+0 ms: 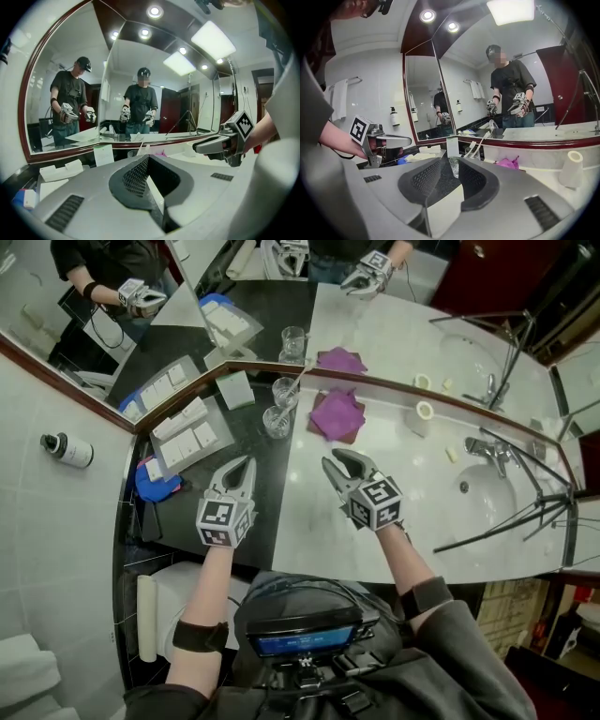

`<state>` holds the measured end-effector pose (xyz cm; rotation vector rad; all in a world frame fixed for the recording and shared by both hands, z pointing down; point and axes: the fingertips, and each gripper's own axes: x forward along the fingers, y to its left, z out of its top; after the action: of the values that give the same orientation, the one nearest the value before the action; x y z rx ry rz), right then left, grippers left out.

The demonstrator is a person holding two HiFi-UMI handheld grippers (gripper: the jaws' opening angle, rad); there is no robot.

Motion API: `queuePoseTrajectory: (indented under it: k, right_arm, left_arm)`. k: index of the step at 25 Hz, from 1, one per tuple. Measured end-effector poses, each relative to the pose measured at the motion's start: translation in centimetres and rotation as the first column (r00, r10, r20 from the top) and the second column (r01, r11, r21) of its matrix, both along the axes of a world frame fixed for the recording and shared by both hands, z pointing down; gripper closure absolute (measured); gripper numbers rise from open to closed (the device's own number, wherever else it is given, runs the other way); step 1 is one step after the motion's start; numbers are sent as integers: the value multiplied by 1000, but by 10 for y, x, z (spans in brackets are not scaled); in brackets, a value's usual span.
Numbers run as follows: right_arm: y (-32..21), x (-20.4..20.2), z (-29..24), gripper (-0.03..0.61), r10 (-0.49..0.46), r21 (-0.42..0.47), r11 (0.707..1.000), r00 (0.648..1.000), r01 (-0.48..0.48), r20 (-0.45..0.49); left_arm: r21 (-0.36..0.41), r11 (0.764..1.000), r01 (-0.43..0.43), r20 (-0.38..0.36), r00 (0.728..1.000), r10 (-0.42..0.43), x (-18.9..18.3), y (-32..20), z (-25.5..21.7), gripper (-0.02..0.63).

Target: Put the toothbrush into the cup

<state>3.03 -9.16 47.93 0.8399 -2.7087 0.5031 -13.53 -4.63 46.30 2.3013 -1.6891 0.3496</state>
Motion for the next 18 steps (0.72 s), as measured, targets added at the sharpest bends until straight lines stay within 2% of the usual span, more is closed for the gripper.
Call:
queuePoseTrajectory:
  k: [5, 10, 14, 18]
  right_arm:
    - [-22, -23, 11, 430, 7, -34, 999, 1000, -6, 22]
    - [-60, -49, 29, 414, 70, -116, 991, 994, -59, 90]
    - [-90, -70, 47, 416, 156, -215, 969, 976, -122, 151]
    - [-109, -86, 73, 415, 247, -320, 931, 949, -176, 197]
  left_arm:
    - [-7, 1000, 20, -5, 1000, -20, -12, -6, 2, 614]
    - [-10, 999, 35, -7, 999, -35, -24, -12, 7, 614]
    - [-10, 999, 39, -23, 999, -39, -31, -22, 12, 614]
    - [-13, 1000, 22, -26, 999, -22, -34, -32, 20, 614]
